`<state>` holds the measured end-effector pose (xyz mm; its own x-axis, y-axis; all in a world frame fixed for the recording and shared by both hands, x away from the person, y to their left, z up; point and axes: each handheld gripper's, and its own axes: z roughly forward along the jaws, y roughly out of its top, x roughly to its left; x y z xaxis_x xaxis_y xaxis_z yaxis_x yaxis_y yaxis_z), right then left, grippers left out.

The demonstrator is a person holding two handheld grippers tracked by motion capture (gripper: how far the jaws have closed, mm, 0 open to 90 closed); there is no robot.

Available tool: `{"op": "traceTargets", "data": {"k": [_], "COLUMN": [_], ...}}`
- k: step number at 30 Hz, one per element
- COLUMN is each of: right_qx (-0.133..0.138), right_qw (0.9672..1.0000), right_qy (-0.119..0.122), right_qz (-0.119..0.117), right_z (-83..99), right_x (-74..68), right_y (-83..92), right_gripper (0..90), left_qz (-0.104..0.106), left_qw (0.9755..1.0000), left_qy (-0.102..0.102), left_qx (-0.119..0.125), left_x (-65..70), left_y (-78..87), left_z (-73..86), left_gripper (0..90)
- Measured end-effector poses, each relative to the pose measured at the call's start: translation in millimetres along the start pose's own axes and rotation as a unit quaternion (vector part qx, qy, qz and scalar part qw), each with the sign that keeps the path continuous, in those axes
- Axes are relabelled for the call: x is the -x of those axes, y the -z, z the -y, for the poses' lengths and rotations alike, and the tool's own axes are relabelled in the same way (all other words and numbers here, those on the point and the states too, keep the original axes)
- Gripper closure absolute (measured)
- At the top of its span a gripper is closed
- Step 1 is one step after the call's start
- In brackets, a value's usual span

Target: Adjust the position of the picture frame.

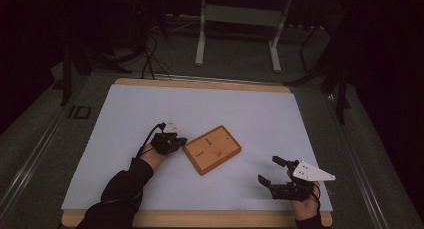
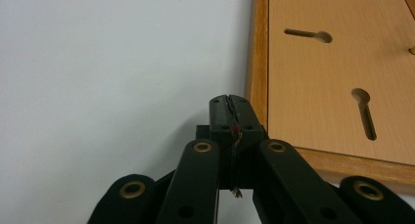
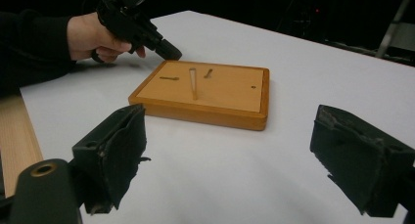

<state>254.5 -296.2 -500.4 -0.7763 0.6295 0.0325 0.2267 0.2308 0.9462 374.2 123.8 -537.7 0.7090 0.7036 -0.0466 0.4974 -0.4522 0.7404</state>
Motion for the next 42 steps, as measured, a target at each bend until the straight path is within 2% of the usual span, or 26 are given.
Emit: {"op": "traceTargets", "data": {"k": [8,9,14,23,36,38,42], "right_qx": [0.0,0.0,-0.005,0.001,-0.002,-0.002,-0.002], "right_qw": [1.0,1.0,1.0,1.0,1.0,1.0,1.0], "right_qy": [-0.002,-0.002,0.006,0.002,0.001,0.001,0.002], "right_qz": [-0.001,-0.001,-0.001,0.008,0.002,0.002,0.0], "right_z": [0.2,0.2,-0.6,-0.7,-0.7,-0.6,-0.7], "right_x": [0.3,0.3,-1.4,-0.6,-0.6,-0.7,-1.0], "right_y": [-0.8,-0.8,-2.0,-1.1,-1.6,-1.9,-3.1], "right_gripper": [13.2,13.2,13.3,13.2,13.3,13.3,13.3], "left_qz": [0.008,0.016,0.026,0.057,0.08,0.087,0.1], "left_qw": [0.9999,0.9997,0.9995,0.9976,0.9955,0.9945,0.9934], "left_qy": [-0.012,-0.013,-0.015,-0.038,-0.043,-0.051,-0.051], "left_qx": [-0.007,-0.009,-0.012,-0.016,-0.026,-0.026,-0.026], "left_x": [5.6,9.3,16.4,39.5,41.1,44.6,50.8], "left_y": [4.1,6.2,9.2,15.5,25.6,25.8,25.7], "left_z": [2.6,4.4,7.2,10.5,17.8,18.3,19.1], "left_gripper": [89.9,89.9,89.9,89.9,90.0,89.9,90.0]}}
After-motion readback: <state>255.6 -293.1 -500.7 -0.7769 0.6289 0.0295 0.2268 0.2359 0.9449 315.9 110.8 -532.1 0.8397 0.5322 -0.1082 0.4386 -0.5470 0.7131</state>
